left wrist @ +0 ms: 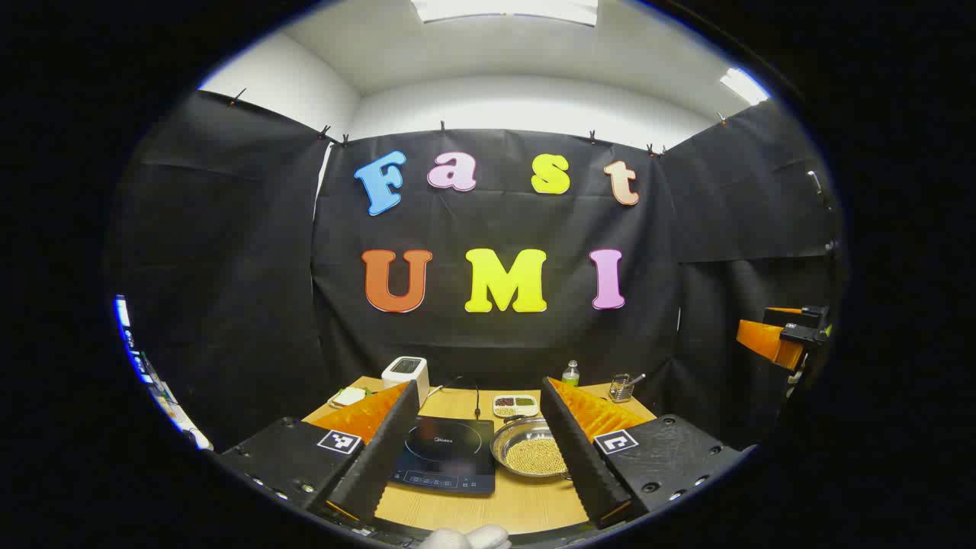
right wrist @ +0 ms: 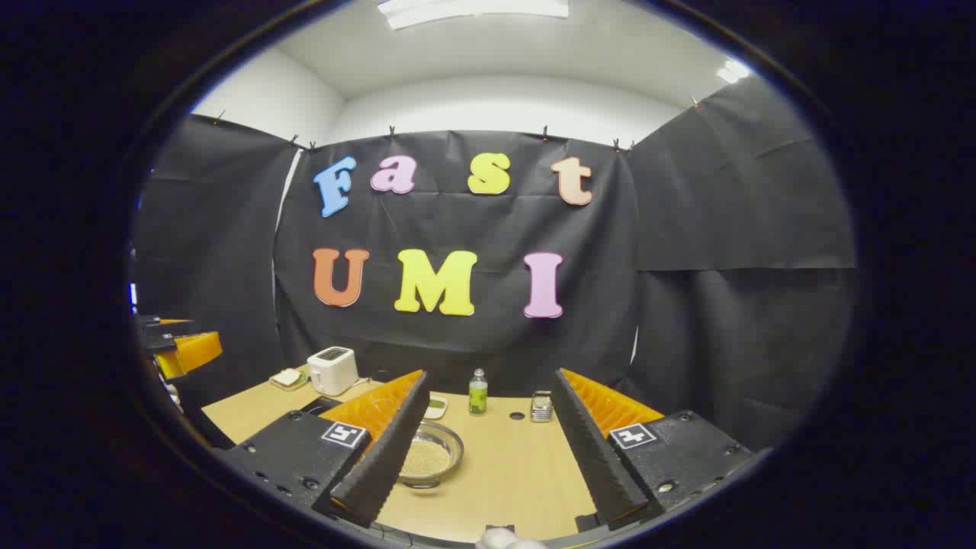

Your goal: First push the handle of the pot to place it horizontally, then grasp the pot with both hands and set it on the induction cooktop.

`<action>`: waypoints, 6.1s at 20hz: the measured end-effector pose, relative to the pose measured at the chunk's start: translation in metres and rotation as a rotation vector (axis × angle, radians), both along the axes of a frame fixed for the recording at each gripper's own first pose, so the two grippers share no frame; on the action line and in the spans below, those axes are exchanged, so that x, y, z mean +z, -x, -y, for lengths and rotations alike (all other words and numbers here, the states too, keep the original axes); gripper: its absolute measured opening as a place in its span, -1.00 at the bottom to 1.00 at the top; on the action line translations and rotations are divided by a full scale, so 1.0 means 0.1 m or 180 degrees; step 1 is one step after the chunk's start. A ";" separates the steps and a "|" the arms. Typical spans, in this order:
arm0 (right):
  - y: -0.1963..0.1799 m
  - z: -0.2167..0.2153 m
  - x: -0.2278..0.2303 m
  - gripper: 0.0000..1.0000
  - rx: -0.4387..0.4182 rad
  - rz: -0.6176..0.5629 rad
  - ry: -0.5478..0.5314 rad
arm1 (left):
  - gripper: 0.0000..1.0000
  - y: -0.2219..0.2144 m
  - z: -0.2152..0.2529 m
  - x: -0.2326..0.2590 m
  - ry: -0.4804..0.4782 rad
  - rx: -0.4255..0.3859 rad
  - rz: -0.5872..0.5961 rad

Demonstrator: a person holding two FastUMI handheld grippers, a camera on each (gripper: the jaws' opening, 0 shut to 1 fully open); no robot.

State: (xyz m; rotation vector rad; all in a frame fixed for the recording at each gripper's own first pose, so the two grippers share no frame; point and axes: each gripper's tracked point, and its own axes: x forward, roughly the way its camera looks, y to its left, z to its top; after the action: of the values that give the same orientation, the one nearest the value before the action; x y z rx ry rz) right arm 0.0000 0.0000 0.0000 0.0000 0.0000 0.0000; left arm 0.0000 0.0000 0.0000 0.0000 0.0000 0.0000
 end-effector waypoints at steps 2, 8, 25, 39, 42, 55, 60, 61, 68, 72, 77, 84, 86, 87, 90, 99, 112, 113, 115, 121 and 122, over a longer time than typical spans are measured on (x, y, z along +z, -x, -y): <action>0.02 -0.01 0.05 1.00 -0.0035 0.0043 -0.0012 | 0.90 -0.02 -0.04 0.03 -0.0022 0.0000 0.0018; 0.06 -0.04 0.04 1.00 -0.0104 0.0033 -0.0070 | 0.90 -0.06 -0.08 0.05 -0.0049 -0.0045 0.0032; -0.05 -0.54 -0.47 -0.72 0.0304 -0.0546 0.0156 | 0.90 -0.10 -0.20 -0.05 -0.0027 -0.0071 -0.0010; -0.42 -1.11 -2.55 -0.92 0.0972 -0.1900 0.0200 | 0.91 -0.12 -0.31 -0.29 -0.0029 0.0142 -0.0147; -0.47 -1.30 -3.02 -0.92 0.1155 -0.2200 0.0148 | 0.90 -0.09 -0.32 -0.31 -0.0082 0.0232 -0.0184; -1.18 -1.99 -3.86 -0.98 0.1614 -0.2706 0.0267 | 0.91 0.09 -0.38 -0.34 -0.0091 0.0784 -0.0334; -1.33 -2.05 -3.99 -0.98 0.1736 -0.2793 0.0289 | 0.90 0.17 -0.45 -0.44 -0.0050 0.1051 -0.0452; -1.35 -2.03 -4.01 -0.92 0.1748 -0.2802 0.0313 | 0.69 0.16 -0.44 -0.45 -0.0038 0.1087 -0.0454; -1.38 -1.95 -4.04 -0.98 0.1942 -0.2833 0.0329 | 0.90 0.10 -0.35 -0.41 0.0005 0.1212 -0.0447; -1.41 -1.78 -4.07 -0.99 0.1941 -0.2888 0.0333 | 0.90 0.02 -0.26 -0.38 0.0039 0.1234 -0.0421; -1.47 -1.57 -4.09 -0.98 0.1938 -0.2908 0.0375 | 0.90 -0.06 -0.14 -0.38 0.0036 0.1267 -0.0416; -1.61 -1.34 -4.10 -0.98 0.2002 -0.2898 0.0512 | 0.90 -0.18 0.04 -0.43 0.0055 0.1311 -0.0437; -1.64 -1.28 -4.10 -0.98 0.2012 -0.2895 0.0547 | 0.90 -0.21 0.07 -0.45 0.0056 0.1333 -0.0434; -1.67 -1.24 -4.10 -0.98 0.2018 -0.2893 0.0557 | 0.90 -0.23 0.09 -0.46 0.0061 0.1343 -0.0438; -1.74 -1.14 -4.10 -0.92 0.2006 -0.2896 0.0580 | 0.90 -0.24 0.13 -0.45 0.0066 0.1364 -0.0440; -2.01 -0.78 -4.10 -0.98 0.1869 -0.2914 0.0587 | 0.90 -0.36 0.25 -0.49 0.0066 0.1392 -0.0462; -2.38 -0.43 -4.09 -0.98 0.1641 -0.2952 0.0523 | 0.91 -0.58 0.28 -0.56 0.0068 0.1347 -0.0483; -2.40 -0.40 -4.10 -0.98 0.1623 -0.2961 0.0508 | 0.90 -0.60 0.27 -0.56 0.0072 0.1338 -0.0482; -2.45 -0.36 -4.08 -0.93 0.1597 -0.2964 0.0496 | 0.90 -0.64 0.27 -0.56 0.0079 0.1323 -0.0481; -2.55 -0.25 -4.07 -0.98 0.1507 -0.2951 0.0551 | 0.91 -0.68 0.23 -0.57 0.0109 0.1303 -0.0475; -2.55 -0.25 -4.06 -0.98 0.1495 -0.2949 0.0551 | 0.90 -0.68 0.22 -0.58 0.0111 0.1301 -0.0475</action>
State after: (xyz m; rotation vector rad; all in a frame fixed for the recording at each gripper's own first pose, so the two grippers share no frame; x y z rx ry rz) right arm 0.2552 0.0247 -0.4065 -0.1732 0.9266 0.4696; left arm 0.0679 -0.0221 -0.0585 -0.0348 0.1493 0.4087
